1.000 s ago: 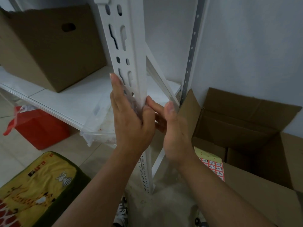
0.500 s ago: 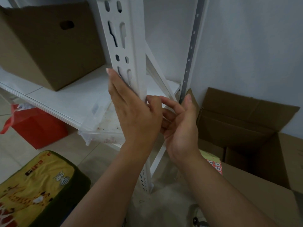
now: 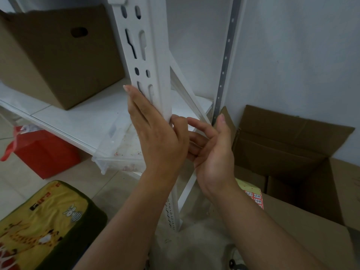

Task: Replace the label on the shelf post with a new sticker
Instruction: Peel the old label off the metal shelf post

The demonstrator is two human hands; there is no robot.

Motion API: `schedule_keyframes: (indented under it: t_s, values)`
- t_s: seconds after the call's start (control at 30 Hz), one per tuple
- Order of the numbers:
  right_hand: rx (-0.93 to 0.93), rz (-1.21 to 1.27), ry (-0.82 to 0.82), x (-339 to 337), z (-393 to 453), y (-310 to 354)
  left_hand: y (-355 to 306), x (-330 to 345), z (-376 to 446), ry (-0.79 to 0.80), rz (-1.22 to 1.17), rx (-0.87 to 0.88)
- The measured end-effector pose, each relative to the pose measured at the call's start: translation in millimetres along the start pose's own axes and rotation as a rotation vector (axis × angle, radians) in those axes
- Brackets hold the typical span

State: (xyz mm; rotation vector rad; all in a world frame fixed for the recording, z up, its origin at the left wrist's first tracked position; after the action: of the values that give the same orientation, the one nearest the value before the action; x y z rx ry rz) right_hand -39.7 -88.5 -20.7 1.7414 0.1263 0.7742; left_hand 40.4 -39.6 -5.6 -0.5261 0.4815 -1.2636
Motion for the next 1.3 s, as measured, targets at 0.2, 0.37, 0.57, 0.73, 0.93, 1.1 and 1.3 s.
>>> schedule_keyframes:
  t_s: [0.2, 0.37, 0.57, 0.73, 0.93, 1.1, 1.3]
  values:
    - [0.002, -0.017, 0.001, -0.4, 0.2, 0.7, 1.3, 1.3, -0.3, 0.006, 0.01, 0.001]
    - [0.007, -0.013, 0.014, -1.1, -1.2, 0.8, -0.8, 1.0, -0.8, -0.01, 0.03, -0.003]
    - [0.01, -0.024, 0.013, -3.1, -1.1, 0.8, -1.7, -1.1, -2.7, 0.013, 0.004, 0.0]
    - [0.012, -0.021, 0.007, -2.4, -1.1, 1.1, 0.2, -1.9, -2.7, 0.018, -0.005, 0.006]
    - [0.005, -0.031, 0.002, -1.4, 0.2, 0.6, -0.7, 2.1, -2.7, -0.015, 0.0, -0.008]
    - [0.012, -0.03, -0.007, -2.2, -0.3, -0.1, -0.5, 0.3, -3.0, 0.006, -0.018, -0.012]
    - [0.007, -0.021, 0.001, -2.5, -1.2, 0.4, -0.5, -6.2, -1.5, 0.057, -0.045, 0.012]
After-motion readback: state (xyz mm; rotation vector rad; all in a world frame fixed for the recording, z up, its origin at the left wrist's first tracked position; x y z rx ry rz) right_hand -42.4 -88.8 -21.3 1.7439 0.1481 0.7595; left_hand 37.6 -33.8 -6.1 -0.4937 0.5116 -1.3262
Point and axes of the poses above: each hand's wrist, its own z-axis towards the middle knuckle, its own x-axis out of the palm, y = z × x, the point moved 1 cm from there along z, towards the middle knuckle, and after that the axes turned 15 degrees about -y, right-handed, at the moved point
